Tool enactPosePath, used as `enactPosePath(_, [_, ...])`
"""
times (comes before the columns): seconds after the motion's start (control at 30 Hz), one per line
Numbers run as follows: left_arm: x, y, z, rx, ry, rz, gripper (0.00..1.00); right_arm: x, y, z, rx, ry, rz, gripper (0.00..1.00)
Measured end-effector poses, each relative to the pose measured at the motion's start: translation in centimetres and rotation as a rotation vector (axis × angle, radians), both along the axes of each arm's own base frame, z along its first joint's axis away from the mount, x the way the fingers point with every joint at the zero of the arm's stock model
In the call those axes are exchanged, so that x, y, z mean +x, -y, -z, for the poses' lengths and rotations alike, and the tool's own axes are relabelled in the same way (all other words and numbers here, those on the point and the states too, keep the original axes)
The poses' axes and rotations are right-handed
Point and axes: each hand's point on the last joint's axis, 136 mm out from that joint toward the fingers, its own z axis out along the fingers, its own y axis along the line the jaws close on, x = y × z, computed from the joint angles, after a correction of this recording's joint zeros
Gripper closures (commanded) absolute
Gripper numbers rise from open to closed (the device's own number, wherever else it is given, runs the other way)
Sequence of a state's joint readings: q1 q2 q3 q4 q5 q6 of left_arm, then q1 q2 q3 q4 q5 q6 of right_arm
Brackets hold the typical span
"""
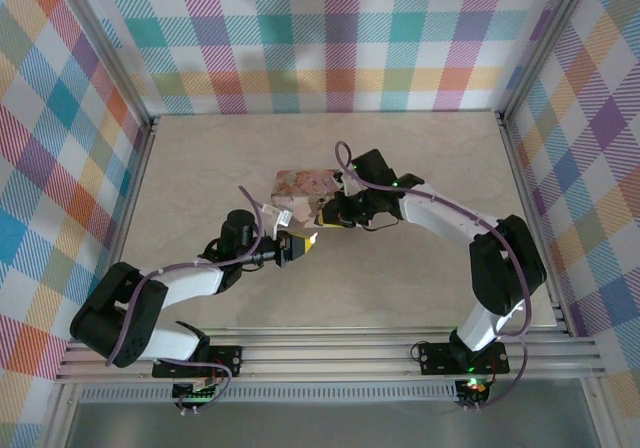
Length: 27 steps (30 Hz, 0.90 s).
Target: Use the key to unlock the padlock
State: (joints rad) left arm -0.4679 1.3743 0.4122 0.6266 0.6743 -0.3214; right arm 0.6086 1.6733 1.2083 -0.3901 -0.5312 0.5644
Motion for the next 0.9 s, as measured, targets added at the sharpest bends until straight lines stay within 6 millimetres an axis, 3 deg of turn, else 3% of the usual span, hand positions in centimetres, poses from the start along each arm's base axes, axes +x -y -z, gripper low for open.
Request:
enactPosePath(0.43, [1.0, 0.1, -1.2, -0.158, -0.125, -0.014, 1.0, -0.1, -0.2, 1.5, 0.08, -0.012, 0.04, 1.0])
enactPosePath(0.9, [2.1, -1.0, -1.4, -0.268, -0.286, -0.068, 1.0, 0.7, 0.7, 1.0, 0.18, 0.046, 0.124, 1.0])
